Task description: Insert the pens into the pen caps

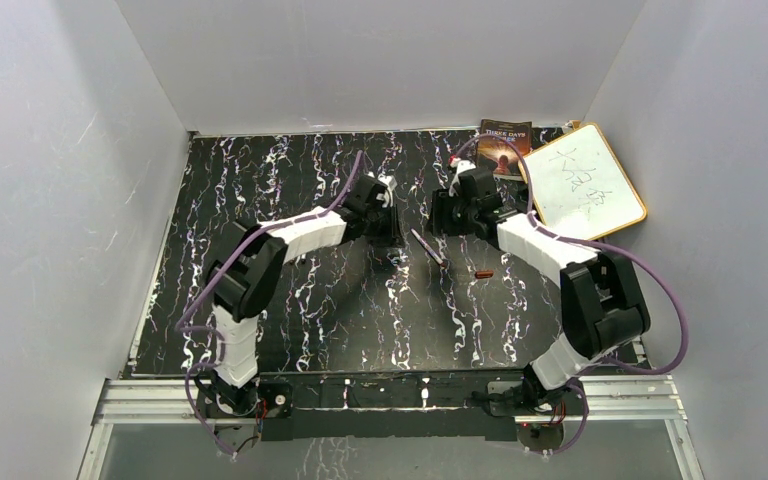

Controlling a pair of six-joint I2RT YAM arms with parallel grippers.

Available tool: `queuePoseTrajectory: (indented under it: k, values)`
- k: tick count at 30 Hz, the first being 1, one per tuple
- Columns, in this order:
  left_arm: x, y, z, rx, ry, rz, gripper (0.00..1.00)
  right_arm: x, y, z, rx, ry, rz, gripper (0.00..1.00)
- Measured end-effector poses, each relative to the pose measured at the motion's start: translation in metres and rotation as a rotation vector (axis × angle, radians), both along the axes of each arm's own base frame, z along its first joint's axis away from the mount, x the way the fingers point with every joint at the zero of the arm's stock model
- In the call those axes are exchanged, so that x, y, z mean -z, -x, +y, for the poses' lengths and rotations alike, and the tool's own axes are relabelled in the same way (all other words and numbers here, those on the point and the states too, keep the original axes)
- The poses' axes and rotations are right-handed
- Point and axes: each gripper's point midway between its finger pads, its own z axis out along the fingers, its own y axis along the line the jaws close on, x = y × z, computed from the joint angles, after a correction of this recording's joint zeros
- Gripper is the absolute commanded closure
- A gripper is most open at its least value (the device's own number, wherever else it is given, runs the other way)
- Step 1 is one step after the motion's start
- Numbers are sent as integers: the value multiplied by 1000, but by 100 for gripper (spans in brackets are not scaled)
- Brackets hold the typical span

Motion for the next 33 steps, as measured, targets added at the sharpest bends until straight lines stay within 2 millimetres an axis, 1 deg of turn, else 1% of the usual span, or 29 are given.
queuePoseTrajectory:
  k: [1,3,5,7,9,12,15,17,21,22,27,31,33]
  values:
    - [-8,1,4,-15,1,-13,74,-4,-7,1,-4,14,-20,58]
    - [-24,2,9,-38,7,-43,72,-3,-14,1,-8,41,-32,69]
    - [-44,3,15,-59,20,-80,72,9,-15,-1,-7,68,-11,83]
    - [-56,5,18,-70,32,-105,74,24,-12,-5,-1,97,24,99]
    - [-64,8,24,-81,35,-123,83,36,-9,-9,14,118,51,100]
    - [-63,12,28,-91,30,-123,100,45,-7,-15,42,144,73,100]
    - [-55,16,32,-92,15,-106,100,52,-5,-18,52,161,84,100]
    - [-50,19,34,-89,7,-97,100,59,-1,-20,51,170,99,100]
    - [-49,20,34,-89,7,-94,100,70,10,-20,43,184,122,100]
    - [-49,20,34,-89,6,-93,100,74,15,-19,36,191,125,100]
    - [-49,19,35,-100,5,-93,100,74,22,-4,3,184,107,100]
    - [-48,19,35,-109,7,-90,100,74,36,12,-30,174,117,100]
    - [-44,19,35,-112,7,-84,100,74,40,19,-46,170,118,100]
